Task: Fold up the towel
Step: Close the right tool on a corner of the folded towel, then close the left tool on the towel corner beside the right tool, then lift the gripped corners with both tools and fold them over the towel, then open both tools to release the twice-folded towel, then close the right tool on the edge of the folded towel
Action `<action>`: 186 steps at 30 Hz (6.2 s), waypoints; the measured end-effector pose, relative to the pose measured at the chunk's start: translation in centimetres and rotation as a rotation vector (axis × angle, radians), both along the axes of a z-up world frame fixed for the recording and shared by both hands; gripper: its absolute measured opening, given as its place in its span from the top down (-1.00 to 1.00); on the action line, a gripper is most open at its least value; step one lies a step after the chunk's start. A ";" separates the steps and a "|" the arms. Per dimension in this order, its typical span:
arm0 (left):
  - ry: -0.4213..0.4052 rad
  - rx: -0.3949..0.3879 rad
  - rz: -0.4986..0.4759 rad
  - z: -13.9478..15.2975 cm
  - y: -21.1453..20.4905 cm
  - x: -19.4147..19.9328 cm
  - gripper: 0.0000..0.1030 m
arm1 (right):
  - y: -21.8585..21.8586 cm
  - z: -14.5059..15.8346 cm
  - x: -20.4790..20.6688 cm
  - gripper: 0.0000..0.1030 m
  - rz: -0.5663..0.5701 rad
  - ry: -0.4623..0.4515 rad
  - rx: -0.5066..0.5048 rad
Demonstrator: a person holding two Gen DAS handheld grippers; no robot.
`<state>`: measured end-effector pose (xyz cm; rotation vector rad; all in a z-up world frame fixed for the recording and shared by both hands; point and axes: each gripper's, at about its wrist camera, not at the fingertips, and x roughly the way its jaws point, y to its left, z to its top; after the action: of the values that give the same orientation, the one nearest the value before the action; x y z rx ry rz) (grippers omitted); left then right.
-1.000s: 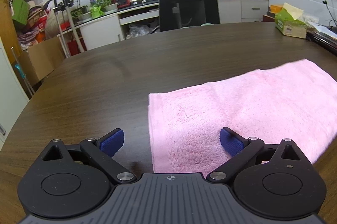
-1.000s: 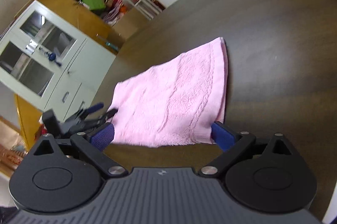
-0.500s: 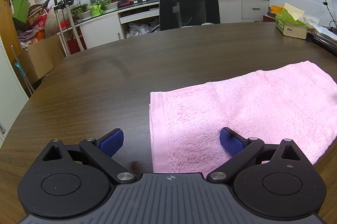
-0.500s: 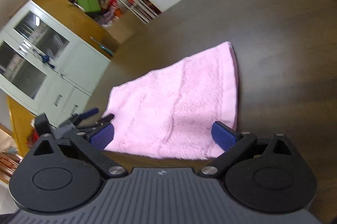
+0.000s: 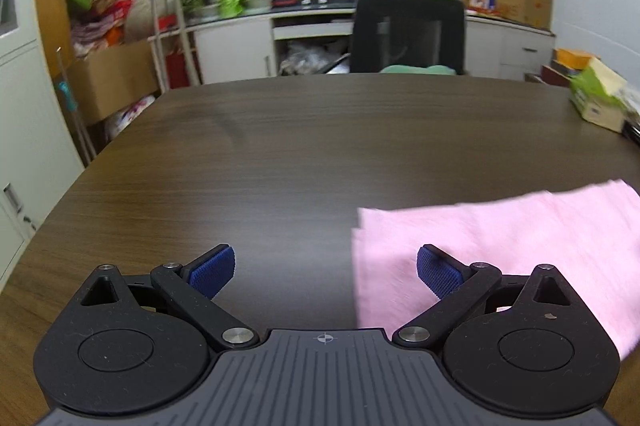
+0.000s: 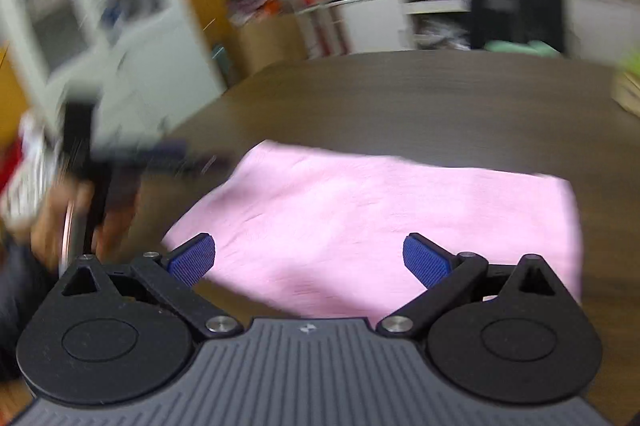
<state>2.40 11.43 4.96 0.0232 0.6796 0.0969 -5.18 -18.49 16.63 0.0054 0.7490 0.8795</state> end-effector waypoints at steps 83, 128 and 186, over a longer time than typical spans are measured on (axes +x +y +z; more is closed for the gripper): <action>0.372 -0.556 -0.072 -2.6 3.5 8.1 0.61 | 5.6 -0.9 -2.0 0.79 0.024 -0.141 0.079; 0.303 -0.344 -0.351 0.7 -25.1 11.4 0.90 | -11.6 -1.8 -0.9 0.59 -0.367 0.013 0.203; 0.109 -0.272 -0.313 -2.5 -15.0 2.9 -0.61 | -19.8 -4.2 11.6 0.79 -0.516 0.330 0.354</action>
<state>5.30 -3.61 2.47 -0.1268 0.7858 -0.2995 6.38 -38.24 12.39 0.6444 0.8369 0.5069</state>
